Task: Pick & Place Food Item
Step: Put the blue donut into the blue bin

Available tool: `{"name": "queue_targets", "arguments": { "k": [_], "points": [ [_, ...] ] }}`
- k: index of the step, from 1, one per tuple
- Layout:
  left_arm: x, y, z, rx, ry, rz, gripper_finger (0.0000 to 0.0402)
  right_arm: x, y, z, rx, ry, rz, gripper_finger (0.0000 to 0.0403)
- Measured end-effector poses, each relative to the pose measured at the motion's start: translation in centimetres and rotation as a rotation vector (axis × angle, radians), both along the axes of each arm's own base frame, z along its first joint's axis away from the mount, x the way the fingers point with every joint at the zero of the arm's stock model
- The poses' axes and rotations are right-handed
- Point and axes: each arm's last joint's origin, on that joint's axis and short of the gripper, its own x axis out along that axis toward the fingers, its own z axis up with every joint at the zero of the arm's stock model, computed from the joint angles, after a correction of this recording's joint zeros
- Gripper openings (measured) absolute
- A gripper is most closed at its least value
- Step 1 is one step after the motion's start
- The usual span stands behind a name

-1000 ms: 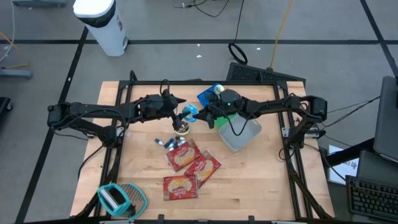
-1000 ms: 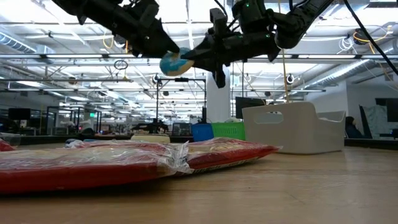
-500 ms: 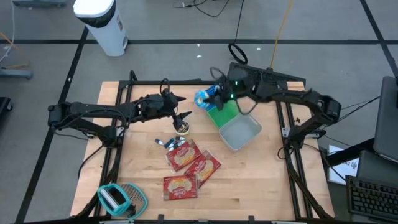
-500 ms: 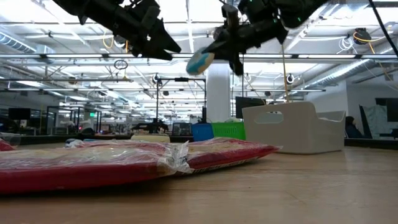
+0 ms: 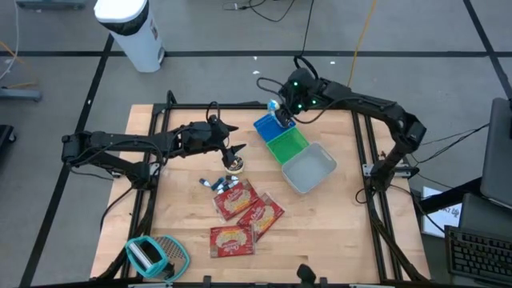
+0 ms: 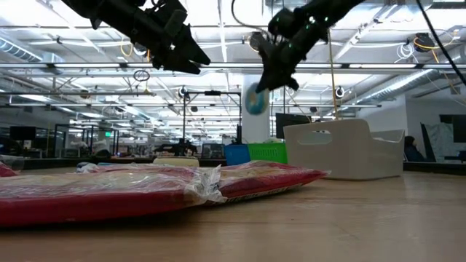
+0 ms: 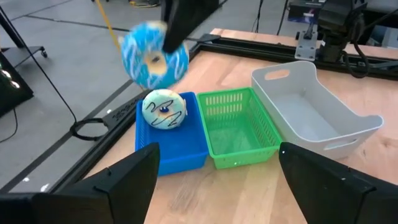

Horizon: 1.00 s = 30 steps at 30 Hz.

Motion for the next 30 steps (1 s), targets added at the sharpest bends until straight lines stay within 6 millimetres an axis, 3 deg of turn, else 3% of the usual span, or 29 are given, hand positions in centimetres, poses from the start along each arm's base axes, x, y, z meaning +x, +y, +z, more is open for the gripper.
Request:
{"name": "queue_targets", "arguments": {
  "k": [5,13,30],
  "points": [
    [0.0,0.0,0.0,-0.003,0.001,0.001,0.0332,0.5,-1.2,-3.6,0.042,0.091,0.004,0.0043],
    [-0.1,0.0,-0.2,-0.014,0.021,0.004,0.0322,1.0,-1.9,-7.0,0.072,0.136,-0.003,0.0043],
    [-0.1,0.0,-0.4,-0.029,0.031,0.01,0.0317,0.4,-1.6,-10.1,0.029,0.141,-0.039,0.0043]
  ]
}}
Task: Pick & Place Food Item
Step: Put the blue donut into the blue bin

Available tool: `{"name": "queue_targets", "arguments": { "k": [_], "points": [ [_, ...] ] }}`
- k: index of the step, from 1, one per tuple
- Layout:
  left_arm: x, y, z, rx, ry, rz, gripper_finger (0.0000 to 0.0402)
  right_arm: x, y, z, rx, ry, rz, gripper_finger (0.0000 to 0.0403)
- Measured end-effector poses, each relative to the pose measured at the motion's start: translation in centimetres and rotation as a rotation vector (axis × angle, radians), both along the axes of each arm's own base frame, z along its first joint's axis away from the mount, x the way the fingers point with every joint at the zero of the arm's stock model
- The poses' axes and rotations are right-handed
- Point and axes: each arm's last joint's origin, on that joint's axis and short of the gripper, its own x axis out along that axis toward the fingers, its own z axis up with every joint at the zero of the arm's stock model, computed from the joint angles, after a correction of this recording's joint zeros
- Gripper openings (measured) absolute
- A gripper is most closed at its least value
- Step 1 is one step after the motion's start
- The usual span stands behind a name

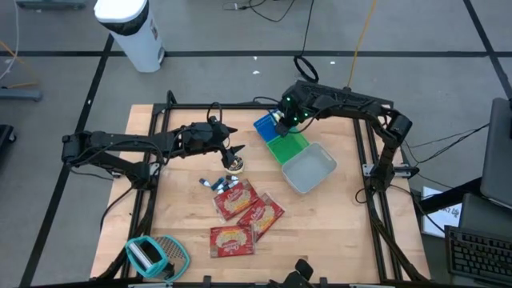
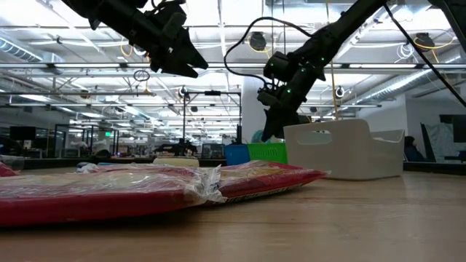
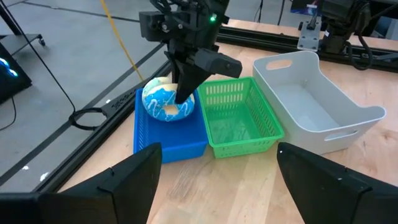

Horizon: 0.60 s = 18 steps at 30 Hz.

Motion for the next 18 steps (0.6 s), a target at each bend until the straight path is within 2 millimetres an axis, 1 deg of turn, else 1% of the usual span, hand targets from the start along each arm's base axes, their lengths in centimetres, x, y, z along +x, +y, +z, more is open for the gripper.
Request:
{"name": "queue_targets", "arguments": {
  "k": [8,12,18],
  "points": [
    [0.0,0.0,0.0,0.0,0.0,0.0,0.0328,-0.06,0.04,-0.16,0.001,0.003,-0.001,0.005],
    [0.0,0.0,0.0,0.0,0.0,0.0,0.0322,-0.07,0.04,-0.16,0.007,0.002,-0.01,0.0071],
    [0.0,0.0,0.0,0.0,0.0,0.0,0.0315,-0.07,0.04,-0.17,0.0,0.005,-0.003,0.0116]
  ]
}}
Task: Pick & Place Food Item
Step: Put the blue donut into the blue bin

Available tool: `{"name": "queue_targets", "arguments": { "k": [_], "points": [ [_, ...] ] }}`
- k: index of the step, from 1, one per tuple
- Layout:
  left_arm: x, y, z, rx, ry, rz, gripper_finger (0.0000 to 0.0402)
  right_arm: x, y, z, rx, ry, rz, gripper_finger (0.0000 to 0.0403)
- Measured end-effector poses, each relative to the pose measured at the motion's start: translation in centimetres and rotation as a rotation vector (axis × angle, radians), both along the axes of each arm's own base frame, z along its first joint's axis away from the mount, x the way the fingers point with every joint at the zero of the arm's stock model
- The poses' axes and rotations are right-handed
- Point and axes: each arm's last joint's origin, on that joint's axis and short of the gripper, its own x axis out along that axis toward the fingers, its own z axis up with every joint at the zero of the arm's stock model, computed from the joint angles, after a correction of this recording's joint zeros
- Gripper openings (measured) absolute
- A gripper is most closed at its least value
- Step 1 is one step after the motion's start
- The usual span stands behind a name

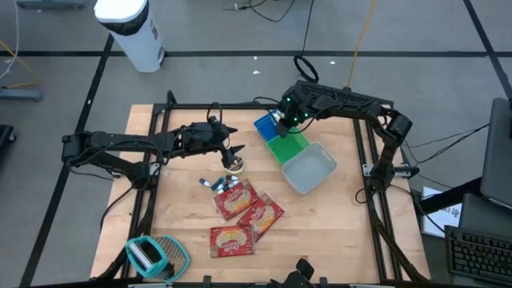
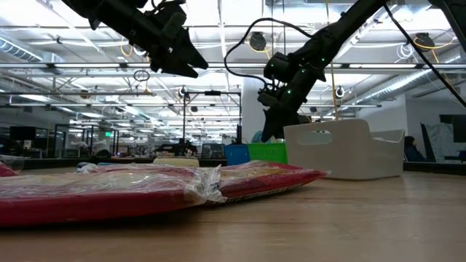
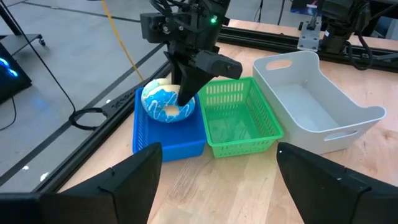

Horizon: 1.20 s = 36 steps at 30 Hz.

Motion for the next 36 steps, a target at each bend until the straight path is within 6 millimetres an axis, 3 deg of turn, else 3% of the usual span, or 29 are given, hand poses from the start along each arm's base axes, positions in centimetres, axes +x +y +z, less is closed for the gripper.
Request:
{"name": "queue_targets", "arguments": {
  "k": [11,19,36],
  "points": [
    [0.01,-0.02,0.0,-0.007,-0.002,-0.004,0.0327,-0.35,0.0,0.97,-0.082,0.025,-0.039,0.0172],
    [0.0,-0.08,-0.06,-0.012,0.001,-0.007,0.0315,-0.68,-0.24,0.82,-0.18,0.118,-0.097,0.017],
    [0.01,-0.1,-0.05,-0.011,0.001,-0.008,0.0318,-0.81,-0.37,0.81,-0.221,0.153,-0.125,0.0167]
  ]
}}
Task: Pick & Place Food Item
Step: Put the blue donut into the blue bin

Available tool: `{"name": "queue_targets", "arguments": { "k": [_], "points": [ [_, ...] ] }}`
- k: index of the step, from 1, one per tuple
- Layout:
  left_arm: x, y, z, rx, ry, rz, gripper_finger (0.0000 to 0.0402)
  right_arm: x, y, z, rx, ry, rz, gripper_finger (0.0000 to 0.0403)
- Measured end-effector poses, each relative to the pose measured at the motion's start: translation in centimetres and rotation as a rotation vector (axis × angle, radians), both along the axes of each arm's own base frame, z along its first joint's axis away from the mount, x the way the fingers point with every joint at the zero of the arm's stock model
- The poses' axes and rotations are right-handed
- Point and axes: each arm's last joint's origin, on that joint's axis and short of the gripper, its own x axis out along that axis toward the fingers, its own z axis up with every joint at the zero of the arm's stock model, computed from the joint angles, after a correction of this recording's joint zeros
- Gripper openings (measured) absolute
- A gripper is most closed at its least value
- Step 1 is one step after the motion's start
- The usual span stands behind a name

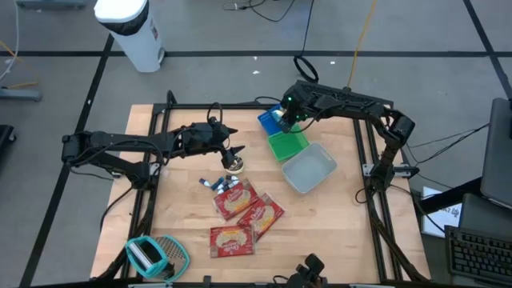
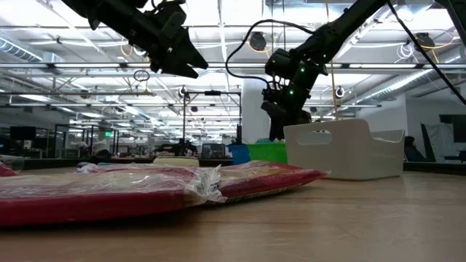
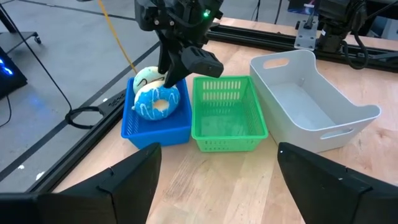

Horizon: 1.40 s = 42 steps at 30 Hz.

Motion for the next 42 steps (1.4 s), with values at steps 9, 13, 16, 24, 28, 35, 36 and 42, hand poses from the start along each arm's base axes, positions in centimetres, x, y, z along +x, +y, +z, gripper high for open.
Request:
{"name": "queue_targets", "arguments": {
  "k": [9,13,16,24,28,35,36,42],
  "points": [
    [0.01,0.0,-0.01,0.002,0.001,-0.001,0.0315,0.0,-0.17,0.1,-0.043,0.015,-0.022,0.0166],
    [0.0,0.0,0.0,0.002,0.001,-0.002,0.0321,0.05,-0.3,0.2,-0.072,0.018,-0.041,0.0166],
    [0.01,0.0,-0.01,0.001,0.001,-0.002,0.0323,0.05,-0.35,0.24,-0.105,0.036,-0.063,0.0166],
    [0.01,0.0,-0.01,0.0,0.0,-0.002,0.0324,0.07,-0.37,0.26,-0.112,0.04,-0.051,0.0166],
    [0.01,0.0,0.0,-0.001,0.0,-0.002,0.0324,0.07,-0.36,0.27,-0.112,0.04,-0.051,0.0166],
    [0.01,0.0,-0.01,-0.001,0.0,-0.002,0.0324,0.08,-0.36,0.28,-0.11,0.038,-0.048,0.0166],
    [0.01,0.0,-0.01,0.0,0.0,-0.002,0.0324,0.08,-0.36,0.28,-0.11,0.038,-0.048,0.0166],
    [0.01,0.0,-0.01,0.0,0.0,-0.001,0.0324,-0.15,-0.19,0.52,-0.103,0.048,-0.048,0.0166]
  ]
}}
